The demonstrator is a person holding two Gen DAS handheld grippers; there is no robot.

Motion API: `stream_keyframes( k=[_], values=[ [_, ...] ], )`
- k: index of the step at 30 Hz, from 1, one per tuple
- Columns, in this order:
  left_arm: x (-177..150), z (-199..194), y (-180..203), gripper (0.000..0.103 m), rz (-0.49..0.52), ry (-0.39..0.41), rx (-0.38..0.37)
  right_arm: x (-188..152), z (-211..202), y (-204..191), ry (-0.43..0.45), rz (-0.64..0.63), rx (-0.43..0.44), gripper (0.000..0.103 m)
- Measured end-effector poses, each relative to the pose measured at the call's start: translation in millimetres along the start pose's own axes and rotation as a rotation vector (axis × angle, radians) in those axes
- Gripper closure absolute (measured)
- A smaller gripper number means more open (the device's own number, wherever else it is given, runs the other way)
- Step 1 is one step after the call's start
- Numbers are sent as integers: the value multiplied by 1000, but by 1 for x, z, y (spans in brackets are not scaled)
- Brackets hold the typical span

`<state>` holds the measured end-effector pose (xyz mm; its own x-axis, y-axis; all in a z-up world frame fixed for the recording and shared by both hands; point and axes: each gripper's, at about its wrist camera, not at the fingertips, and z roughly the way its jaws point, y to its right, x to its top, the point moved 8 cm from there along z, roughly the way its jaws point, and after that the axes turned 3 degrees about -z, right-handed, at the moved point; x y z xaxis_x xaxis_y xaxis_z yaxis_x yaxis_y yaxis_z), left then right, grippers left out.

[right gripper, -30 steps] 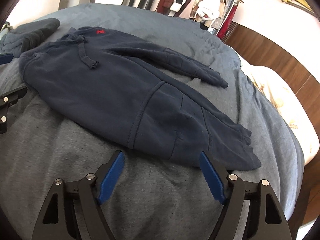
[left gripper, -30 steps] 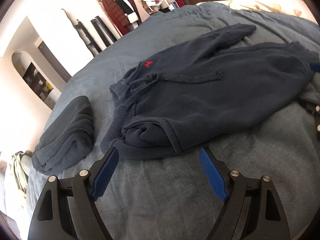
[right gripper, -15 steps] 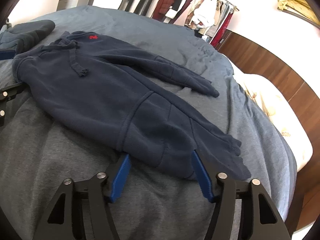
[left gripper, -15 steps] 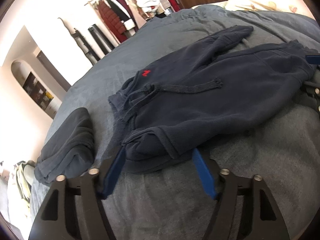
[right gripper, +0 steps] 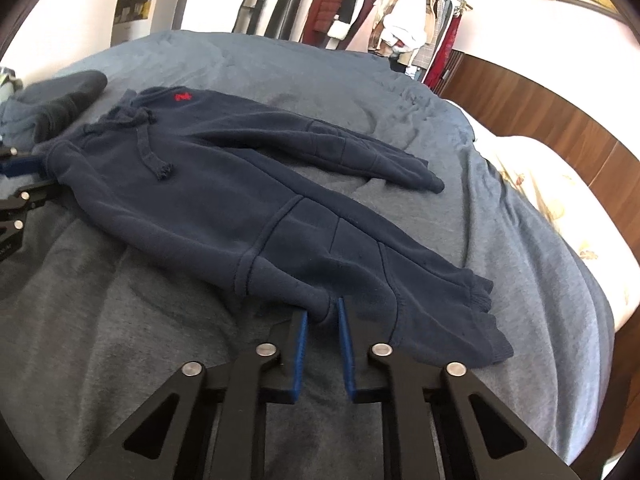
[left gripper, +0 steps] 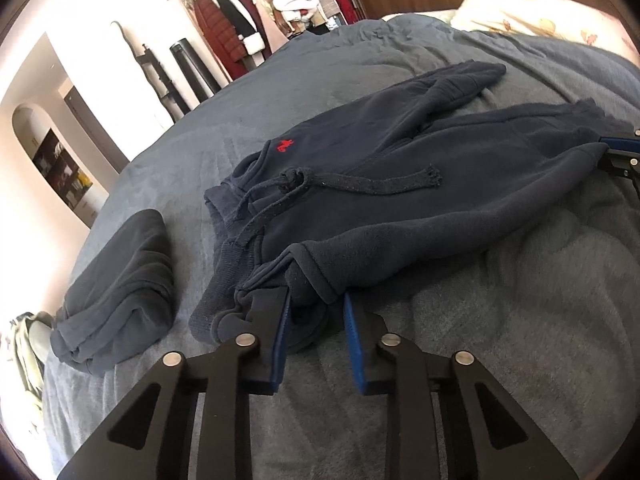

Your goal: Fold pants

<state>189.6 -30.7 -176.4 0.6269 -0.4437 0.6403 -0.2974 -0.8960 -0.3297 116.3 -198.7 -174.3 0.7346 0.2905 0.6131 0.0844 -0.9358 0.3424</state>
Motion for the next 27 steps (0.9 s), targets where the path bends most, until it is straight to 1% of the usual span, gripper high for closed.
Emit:
stream_keyframes(
  k=[1,5,10,13,22,27],
  values=[
    [1,0,-1,80,-7,2,-2,2,-2,1,7,8,4,92],
    [8,-7,-3,83,-23,28,8,11,-10,6,39,39,20,93],
    [18,-21,-9,83,-49,57,8,29,-30,15,104,54,20,94],
    [24,-27,-12,83,-39,70,15,40,-37,21,132,66,21,94],
    [57,-44,-28,84,-4,122,40,76,-48,41,172,87,41,94],
    [76,-43,-36,84,12,123,30,100,-46,51,164,92,67,94]
  ],
)
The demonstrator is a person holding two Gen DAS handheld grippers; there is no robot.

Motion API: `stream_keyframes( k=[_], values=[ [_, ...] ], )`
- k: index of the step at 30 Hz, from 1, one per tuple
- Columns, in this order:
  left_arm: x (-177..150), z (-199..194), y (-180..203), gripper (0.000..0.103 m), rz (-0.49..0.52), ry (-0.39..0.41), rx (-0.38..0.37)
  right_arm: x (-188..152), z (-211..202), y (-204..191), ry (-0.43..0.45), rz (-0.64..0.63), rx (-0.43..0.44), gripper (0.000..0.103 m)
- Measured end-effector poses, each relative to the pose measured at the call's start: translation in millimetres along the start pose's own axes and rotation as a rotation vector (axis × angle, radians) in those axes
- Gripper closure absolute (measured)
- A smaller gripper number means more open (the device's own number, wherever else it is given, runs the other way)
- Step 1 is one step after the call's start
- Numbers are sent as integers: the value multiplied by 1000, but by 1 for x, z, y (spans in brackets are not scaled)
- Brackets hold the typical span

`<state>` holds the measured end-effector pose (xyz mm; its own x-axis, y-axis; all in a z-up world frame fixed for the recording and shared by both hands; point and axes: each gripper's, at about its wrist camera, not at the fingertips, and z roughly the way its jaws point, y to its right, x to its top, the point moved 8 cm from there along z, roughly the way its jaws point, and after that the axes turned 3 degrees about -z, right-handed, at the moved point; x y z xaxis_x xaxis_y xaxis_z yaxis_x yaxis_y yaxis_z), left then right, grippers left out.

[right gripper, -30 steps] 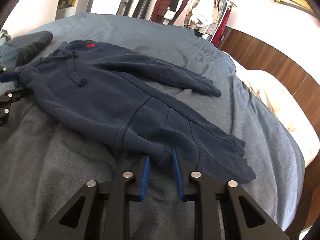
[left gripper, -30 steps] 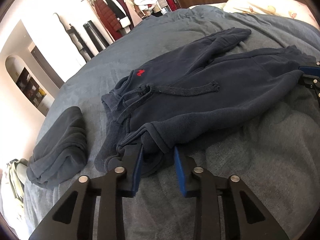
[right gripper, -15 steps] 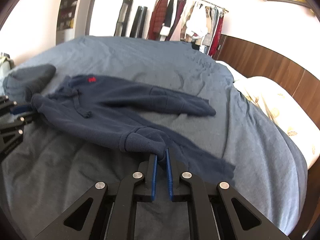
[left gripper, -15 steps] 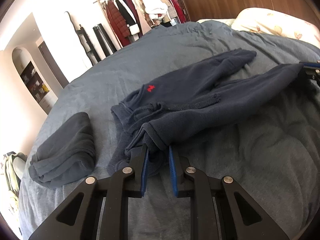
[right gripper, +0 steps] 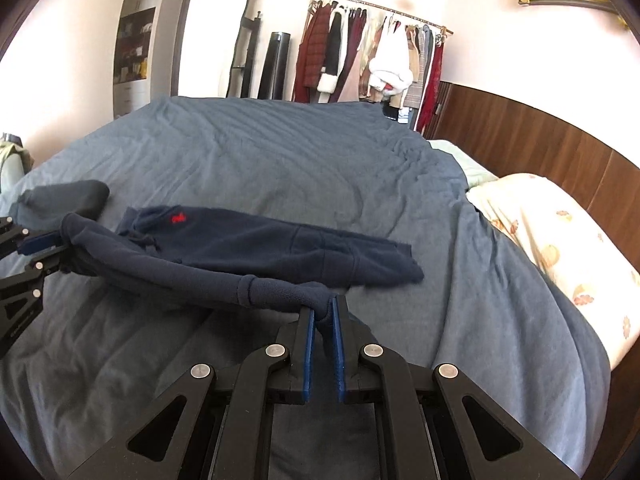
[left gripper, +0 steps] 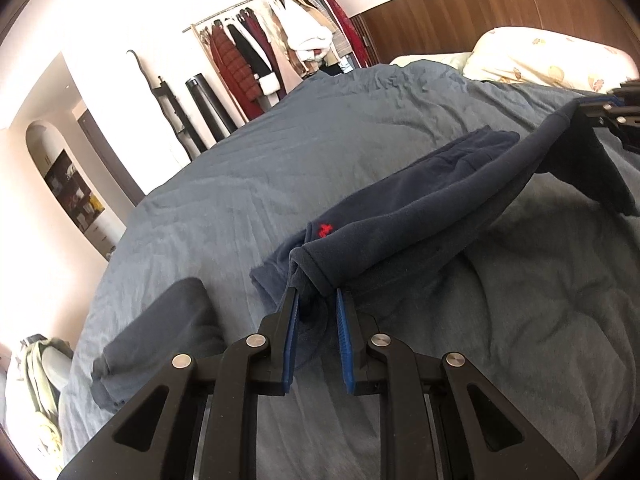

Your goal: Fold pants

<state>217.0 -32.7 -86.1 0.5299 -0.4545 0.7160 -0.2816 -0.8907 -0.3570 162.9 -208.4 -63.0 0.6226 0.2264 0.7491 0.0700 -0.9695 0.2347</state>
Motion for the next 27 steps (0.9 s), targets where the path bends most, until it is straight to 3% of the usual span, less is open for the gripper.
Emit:
stream_keyframes(
  k=[12,13,14,16,21,25,27],
  values=[
    [49,35,-20,85,38,-1,17,54,53,15,-60,-44,23,94],
    [52,39,-22,88,40,-2,19,58,61,16,-70,-50,26,94],
    [56,44,-25,101,43,-3,40,62,69,17,-83,-59,26,94],
    [61,54,-32,101,44,-4,68,69,82,19,-100,-72,18,94],
    [64,90,-42,101,-1,-52,-4,82,120,22,-145,-93,19,94],
    [58,96,-36,98,27,-60,-154,86,145,16,-163,-120,12,94],
    [57,99,-35,88,27,-81,-220,88,152,14,-160,-139,6,94]
  ],
)
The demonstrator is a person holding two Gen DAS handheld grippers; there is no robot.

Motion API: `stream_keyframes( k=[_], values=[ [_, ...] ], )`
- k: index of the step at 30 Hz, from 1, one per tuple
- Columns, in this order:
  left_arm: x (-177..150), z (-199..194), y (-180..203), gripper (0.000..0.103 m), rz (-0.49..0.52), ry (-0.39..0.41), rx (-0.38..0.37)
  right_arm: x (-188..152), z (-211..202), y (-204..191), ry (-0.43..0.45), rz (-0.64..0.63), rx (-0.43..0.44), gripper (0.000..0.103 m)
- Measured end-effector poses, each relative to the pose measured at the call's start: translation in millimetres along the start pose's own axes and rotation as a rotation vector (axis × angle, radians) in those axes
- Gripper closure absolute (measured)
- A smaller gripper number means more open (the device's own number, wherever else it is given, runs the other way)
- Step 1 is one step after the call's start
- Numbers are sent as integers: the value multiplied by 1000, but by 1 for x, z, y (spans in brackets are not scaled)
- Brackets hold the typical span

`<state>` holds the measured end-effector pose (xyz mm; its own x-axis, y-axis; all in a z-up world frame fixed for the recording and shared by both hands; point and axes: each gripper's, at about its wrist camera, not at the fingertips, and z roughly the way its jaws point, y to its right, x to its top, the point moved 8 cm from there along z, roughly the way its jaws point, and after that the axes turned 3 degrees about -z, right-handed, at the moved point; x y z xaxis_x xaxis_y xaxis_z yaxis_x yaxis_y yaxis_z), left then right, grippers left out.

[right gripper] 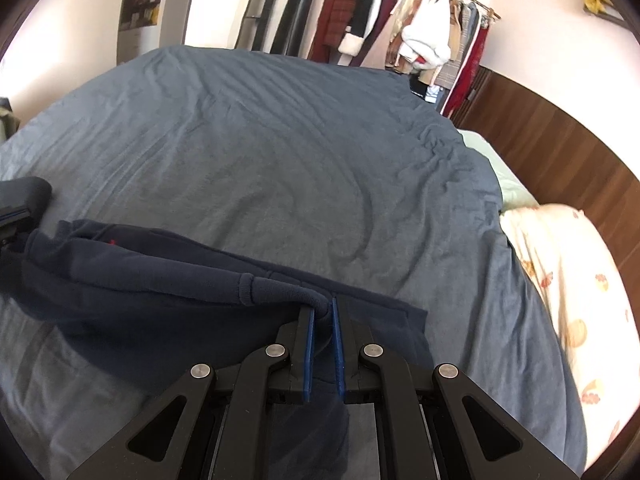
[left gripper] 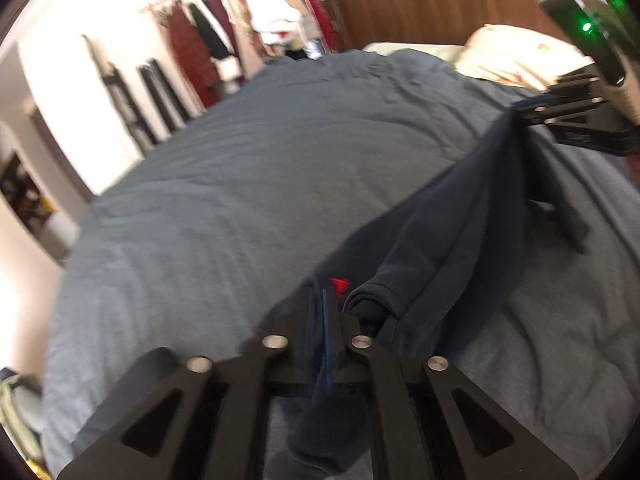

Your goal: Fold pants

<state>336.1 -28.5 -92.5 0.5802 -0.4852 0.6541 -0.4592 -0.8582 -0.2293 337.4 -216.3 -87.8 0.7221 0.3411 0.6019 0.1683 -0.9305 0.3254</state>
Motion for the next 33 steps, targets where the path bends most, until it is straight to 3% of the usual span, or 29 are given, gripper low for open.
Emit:
stream_keyframes(
  k=[2,8,12,15,18,22,28,30,31,33],
  values=[
    [-1,2,0,71,2,-16,-74,3,5,-4,3,-25,-7,94],
    [-4,12,14,70,41,-77,-178,16,16,-10,9,-43,4,94],
    [-6,0,20,69,-8,-94,-260,21,26,-10,0,-44,2,94],
    [-11,-15,40,59,42,-83,-296,23,29,-12,-3,-51,5,94],
    [-27,-21,73,57,79,-118,-373,26,32,-12,-4,-41,10,94],
    [-46,-19,97,57,114,-138,-346,25,32,-11,-5,-33,13,94],
    [-66,1,101,57,91,-154,-207,23,31,-8,-6,-29,10,94],
    [-68,8,99,67,82,-157,-185,22,31,-7,-8,-26,10,94],
    [-68,9,96,85,59,-164,-203,22,31,-7,-9,-26,9,94],
    [-65,7,88,85,20,-166,-235,21,32,-8,-12,-22,10,94]
  ],
)
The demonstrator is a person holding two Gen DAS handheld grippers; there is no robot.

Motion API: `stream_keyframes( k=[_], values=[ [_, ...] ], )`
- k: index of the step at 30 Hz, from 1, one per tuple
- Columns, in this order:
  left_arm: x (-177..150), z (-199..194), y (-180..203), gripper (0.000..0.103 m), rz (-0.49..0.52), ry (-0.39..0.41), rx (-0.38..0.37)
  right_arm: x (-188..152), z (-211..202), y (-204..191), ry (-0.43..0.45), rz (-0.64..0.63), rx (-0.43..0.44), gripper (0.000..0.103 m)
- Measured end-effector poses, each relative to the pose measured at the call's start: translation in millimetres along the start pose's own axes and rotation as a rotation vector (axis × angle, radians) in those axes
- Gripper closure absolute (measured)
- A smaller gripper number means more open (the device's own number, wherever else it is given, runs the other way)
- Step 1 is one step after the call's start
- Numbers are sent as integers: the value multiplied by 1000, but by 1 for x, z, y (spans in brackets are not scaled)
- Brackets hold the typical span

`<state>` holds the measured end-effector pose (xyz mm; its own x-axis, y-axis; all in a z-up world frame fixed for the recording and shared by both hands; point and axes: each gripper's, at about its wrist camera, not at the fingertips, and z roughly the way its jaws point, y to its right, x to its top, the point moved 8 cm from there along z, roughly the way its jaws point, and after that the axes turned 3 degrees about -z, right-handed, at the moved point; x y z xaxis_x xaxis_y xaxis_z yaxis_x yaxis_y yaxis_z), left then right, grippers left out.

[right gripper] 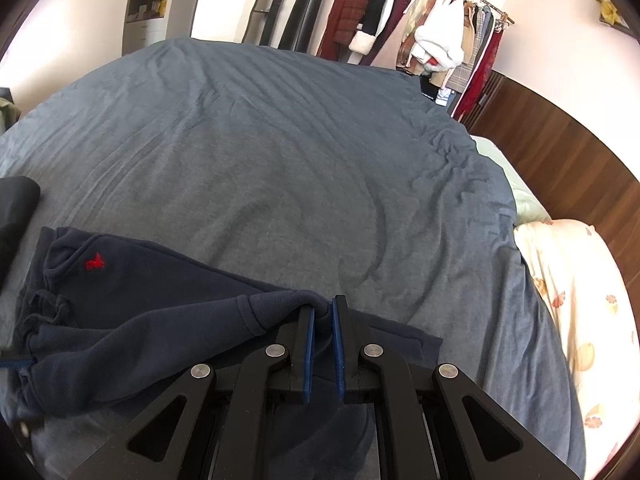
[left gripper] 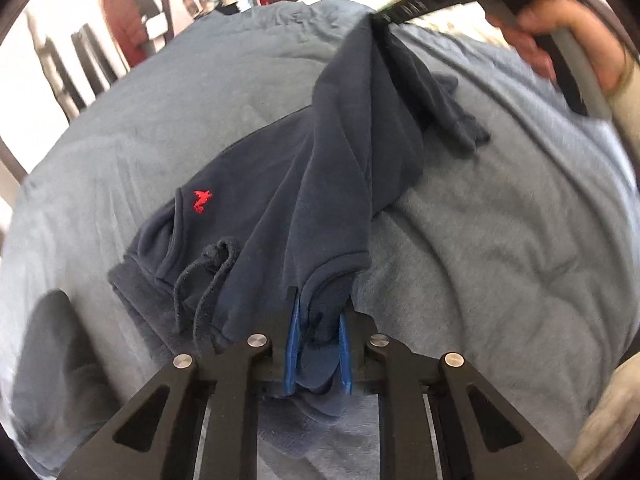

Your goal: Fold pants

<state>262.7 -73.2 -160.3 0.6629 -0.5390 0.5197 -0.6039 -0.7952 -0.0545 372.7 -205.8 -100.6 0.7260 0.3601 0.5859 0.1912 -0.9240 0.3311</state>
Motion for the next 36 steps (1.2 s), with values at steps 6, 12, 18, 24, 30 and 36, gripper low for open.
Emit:
stream_keyframes(
  k=[6,12,18,24,30,36],
  values=[
    [23,-30,-40,86,-75,43,0,-4,-3,5,4,-4,-1,94],
    [64,-17,-93,86,-81,11,65,0,8,8,-33,-18,-4,94],
    [85,15,-117,87,-93,-41,64,6,41,12,-107,-4,17,94],
    [88,47,-135,88,-98,-109,78,4,74,9,-183,-13,35,94],
    [94,58,-157,77,-136,-131,111,0,102,2,-239,-21,37,94],
    [106,36,-178,49,-180,-44,173,2,111,-4,-252,-6,24,82]
  ],
)
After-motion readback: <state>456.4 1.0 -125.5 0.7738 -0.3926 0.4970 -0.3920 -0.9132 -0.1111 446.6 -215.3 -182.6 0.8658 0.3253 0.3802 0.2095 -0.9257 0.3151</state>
